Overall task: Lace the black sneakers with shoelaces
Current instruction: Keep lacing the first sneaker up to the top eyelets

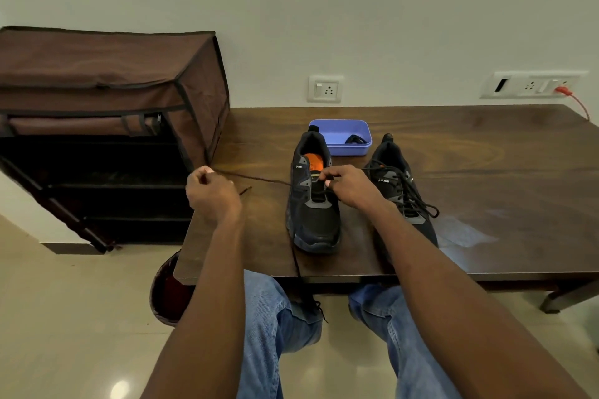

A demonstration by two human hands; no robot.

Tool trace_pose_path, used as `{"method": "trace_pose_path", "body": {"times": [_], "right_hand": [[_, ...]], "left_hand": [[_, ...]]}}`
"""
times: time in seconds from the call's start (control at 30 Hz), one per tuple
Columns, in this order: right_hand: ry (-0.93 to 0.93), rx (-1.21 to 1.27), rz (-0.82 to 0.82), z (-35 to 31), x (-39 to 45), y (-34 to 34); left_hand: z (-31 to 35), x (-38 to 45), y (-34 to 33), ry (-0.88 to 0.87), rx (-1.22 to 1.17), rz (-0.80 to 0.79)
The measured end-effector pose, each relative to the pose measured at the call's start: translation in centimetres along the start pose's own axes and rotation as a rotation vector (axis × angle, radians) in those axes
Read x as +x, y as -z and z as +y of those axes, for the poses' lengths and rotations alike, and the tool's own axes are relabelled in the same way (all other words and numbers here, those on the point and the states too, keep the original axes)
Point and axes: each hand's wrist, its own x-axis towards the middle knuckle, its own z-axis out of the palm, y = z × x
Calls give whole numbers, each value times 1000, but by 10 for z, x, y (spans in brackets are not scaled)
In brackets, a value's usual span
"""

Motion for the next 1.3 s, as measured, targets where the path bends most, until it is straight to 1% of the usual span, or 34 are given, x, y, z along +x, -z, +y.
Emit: {"method": "trace_pose_path", "body": {"times": [0.03,0.07,0.1,0.13,0.17,0.2,0.23,0.27,0.4,0.47,0.53,0.63,0.67,0.73,0.77,0.83,0.87,0.97,1.0,1.03,1.1,1.17,1.3], "right_hand": [[2,-2,1,0,0,0],[2,0,0,1,0,1],[0,1,-3,1,1,1],[1,-3,-7,0,2,0],[6,-14,-8,0,2,-1],[16,-31,-7,-1,2,-2],[27,-48,-3,-2,2,-3],[34,-62,0,-3,2,-4],[42,-110,17,-4,2,-5],[34,-137,29,-4,2,-5],[18,-147,33,-4,2,-3],[2,-132,37,-4,1,0],[5,-126,38,-4,1,0],[9,-119,42,-4,0,-1],[12,-121,46,-4,0,-2],[18,-122,51,-3,0,-3],[21,-121,47,-3,0,-4],[34,-153,25,-4,1,-6],[34,-164,23,-5,1,-7],[35,-170,25,-6,1,-8],[38,-175,31,-6,1,-9],[34,-192,45,-7,0,-9],[5,-200,62,-9,-2,-8]], "left_hand": [[-4,-2,-1,-79,171,-61],[-5,-9,-2,-179,321,-175],[-6,-18,-6,-266,438,-344],[-6,-29,-10,-306,525,-548],[-6,-39,-14,-304,592,-751],[-7,-47,-18,-291,657,-910],[-9,-52,-21,-291,722,-999],[-12,-54,-24,-297,764,-1025],[-16,-47,-24,-296,741,-947],[-11,-45,-21,-331,731,-885],[-7,-42,-15,-342,702,-751],[-2,-33,-7,-356,690,-458],[-3,-30,-5,-362,705,-392],[-8,-26,-2,-368,779,-343],[-9,-26,-2,-401,865,-342],[-13,-28,-4,-531,1051,-385],[-14,-30,-8,-574,1082,-462],[-21,-37,-23,-614,1038,-825],[-22,-39,-27,-617,1007,-929],[-25,-40,-29,-584,955,-995],[-26,-42,-30,-464,875,-1050],[-25,-42,-30,-409,884,-1057],[-20,-39,-26,-315,822,-986]]}}
